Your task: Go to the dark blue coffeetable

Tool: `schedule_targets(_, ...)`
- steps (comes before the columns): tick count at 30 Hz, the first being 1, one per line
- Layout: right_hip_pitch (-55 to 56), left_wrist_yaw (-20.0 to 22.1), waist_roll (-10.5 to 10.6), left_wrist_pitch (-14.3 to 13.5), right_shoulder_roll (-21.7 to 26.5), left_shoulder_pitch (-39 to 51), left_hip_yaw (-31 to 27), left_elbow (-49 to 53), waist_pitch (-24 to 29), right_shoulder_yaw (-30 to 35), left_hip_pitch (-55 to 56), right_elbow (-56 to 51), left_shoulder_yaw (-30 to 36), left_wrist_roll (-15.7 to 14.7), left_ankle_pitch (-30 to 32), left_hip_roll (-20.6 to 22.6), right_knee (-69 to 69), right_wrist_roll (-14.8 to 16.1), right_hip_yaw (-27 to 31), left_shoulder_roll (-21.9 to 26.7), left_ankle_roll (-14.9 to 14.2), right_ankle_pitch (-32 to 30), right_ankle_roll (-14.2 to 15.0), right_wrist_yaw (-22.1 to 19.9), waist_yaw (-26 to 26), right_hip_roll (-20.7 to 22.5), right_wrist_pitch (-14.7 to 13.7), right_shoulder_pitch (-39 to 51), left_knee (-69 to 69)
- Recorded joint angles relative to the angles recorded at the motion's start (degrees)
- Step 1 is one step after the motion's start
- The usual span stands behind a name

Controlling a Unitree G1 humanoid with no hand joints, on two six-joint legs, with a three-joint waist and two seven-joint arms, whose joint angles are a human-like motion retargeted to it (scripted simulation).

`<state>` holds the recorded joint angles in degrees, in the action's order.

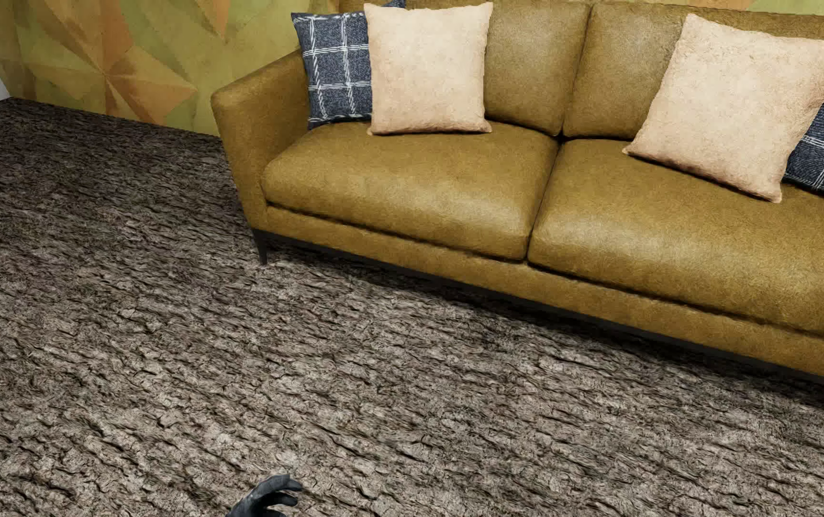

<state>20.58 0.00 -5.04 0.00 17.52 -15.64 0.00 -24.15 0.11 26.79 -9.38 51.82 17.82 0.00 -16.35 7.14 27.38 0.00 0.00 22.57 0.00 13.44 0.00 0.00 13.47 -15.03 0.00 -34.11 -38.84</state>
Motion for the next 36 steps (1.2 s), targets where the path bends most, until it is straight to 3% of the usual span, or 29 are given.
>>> schedule_targets(1,-0.7,0.0,0.0,0.0,0.2,-0.8,0.0,0.0,0.2,1.3,-2.5,-0.6,-0.7,0.0,-0.2,-2.8,2.1,0.0,0.0,-0.1,0.0,-2.8,0.0,0.0,1.7,0.0,0.0,-0.8,-1.2)
schedule_targets(2,2.2,0.0,-0.5,0.0,0.2,-1.6,0.0,-1.0,-1.3,3.0,-3.0,0.1,0.2,0.0,0.6,-4.5,7.6,0.0,0.0,-0.2,0.0,-10.5,0.0,0.0,2.5,-0.6,0.0,-0.7,-2.1)
schedule_targets(3,3.1,0.0,0.4,0.0,-0.7,-3.9,0.0,-2.2,-1.8,3.8,-2.9,1.3,-3.4,0.0,2.6,-8.3,13.0,0.0,0.0,-2.0,0.0,-15.8,0.0,0.0,2.4,0.5,0.0,-0.3,-4.5)
schedule_targets(5,3.1,0.0,0.9,0.0,0.0,-2.1,0.0,-14.6,-0.2,3.4,-1.8,5.0,0.6,0.0,10.0,-10.0,20.3,0.0,0.0,-4.1,0.0,-12.5,0.0,0.0,1.0,1.3,0.0,4.2,-11.2)
schedule_targets(7,-0.9,0.0,1.2,0.0,0.7,-0.8,0.0,-23.6,1.0,2.6,3.8,1.9,8.2,0.0,23.3,-11.8,20.8,0.0,0.0,-3.6,0.0,-6.5,0.0,0.0,1.0,2.0,0.0,7.6,-15.7)
schedule_targets(8,-3.3,0.0,1.1,0.0,1.5,-1.1,0.0,-26.2,1.7,1.2,5.7,-0.8,9.8,0.0,26.7,-11.8,19.9,0.0,0.0,-3.5,0.0,-5.3,0.0,0.0,-0.2,1.6,0.0,9.0,-14.2)
schedule_targets(9,-4.9,0.0,0.7,0.0,2.6,-2.2,0.0,-27.8,2.2,0.1,6.8,-3.8,10.5,0.0,29.4,-11.3,19.0,0.0,0.0,-3.1,0.0,-4.1,0.0,0.0,-2.5,1.4,0.0,9.9,-11.7)
schedule_targets(11,-7.5,0.0,1.1,0.0,4.8,-5.7,0.0,-27.6,2.2,-5.3,11.3,-9.2,8.8,0.0,45.5,-11.7,17.5,0.0,0.0,-1.6,0.0,-1.9,0.0,0.0,-4.0,2.0,0.0,11.4,-11.5)
schedule_targets(12,-9.0,0.0,1.7,0.0,5.8,-6.7,0.0,-27.5,1.7,-8.3,12.7,-10.5,8.3,0.0,46.3,-12.3,16.8,0.0,0.0,-0.9,0.0,-0.8,0.0,0.0,-3.8,2.4,0.0,11.5,-10.7)
schedule_targets(14,-11.4,0.0,2.3,0.0,6.1,-8.0,0.0,-27.1,1.5,-17.6,12.2,-10.8,6.0,0.0,46.3,-13.0,16.6,0.0,0.0,0.1,0.0,0.7,0.0,0.0,-5.1,2.8,0.0,11.6,-7.7)
schedule_targets(15,-12.3,0.0,2.9,0.0,6.7,-8.4,0.0,-23.9,1.7,-20.9,11.4,-10.6,9.2,0.0,46.3,-13.2,16.7,0.0,0.0,2.0,0.0,1.2,0.0,0.0,-6.0,2.7,0.0,11.7,-5.6)
schedule_targets(16,-12.7,0.0,3.5,0.0,7.1,-8.0,0.0,-25.7,1.5,-24.3,12.4,-9.6,6.3,0.0,46.5,-13.8,16.8,0.0,0.0,1.1,0.0,2.2,0.0,0.0,-5.9,2.7,0.0,12.3,-4.6)
schedule_targets(17,-13.5,0.0,3.5,0.0,7.5,-7.9,0.0,-25.7,1.4,-24.6,12.9,-8.4,6.6,0.0,46.6,-14.0,17.2,0.0,0.0,1.9,0.0,2.9,0.0,0.0,-5.9,2.6,0.0,12.8,-3.7)
schedule_targets(22,-14.6,0.0,3.0,0.0,9.5,-5.6,0.0,-23.4,2.1,-21.5,15.6,-6.1,3.1,0.0,37.0,-13.3,17.9,0.0,0.0,2.3,0.0,6.0,0.0,0.0,-9.6,1.2,0.0,13.6,-0.1)
schedule_targets(26,-15.0,0.0,3.2,0.0,8.8,-5.6,0.0,-20.7,2.7,-20.1,19.5,-9.3,2.2,0.0,30.7,-12.9,17.3,0.0,0.0,1.9,0.0,4.6,0.0,0.0,-10.9,0.1,0.0,13.0,1.8)
schedule_targets(31,-16.0,0.0,2.8,0.0,8.1,-5.7,0.0,-22.4,4.7,-14.5,25.7,-11.1,3.8,0.0,29.9,-10.9,14.2,0.0,0.0,0.6,0.0,5.3,0.0,0.0,-14.5,-0.2,0.0,16.4,1.9)
schedule_targets(34,-15.2,0.0,3.6,0.0,9.0,-7.8,0.0,-23.3,5.6,-13.1,28.6,-17.0,7.2,0.0,25.0,-11.0,14.9,0.0,0.0,-0.6,0.0,5.8,0.0,0.0,-14.5,-0.7,0.0,18.9,2.4)
schedule_targets(36,-15.2,0.0,3.0,0.0,9.0,-8.8,0.0,-24.1,6.1,-11.5,29.3,-20.8,9.8,0.0,20.2,-11.4,16.1,0.0,0.0,-1.2,0.0,6.6,0.0,0.0,-14.8,-2.1,0.0,19.5,2.5)
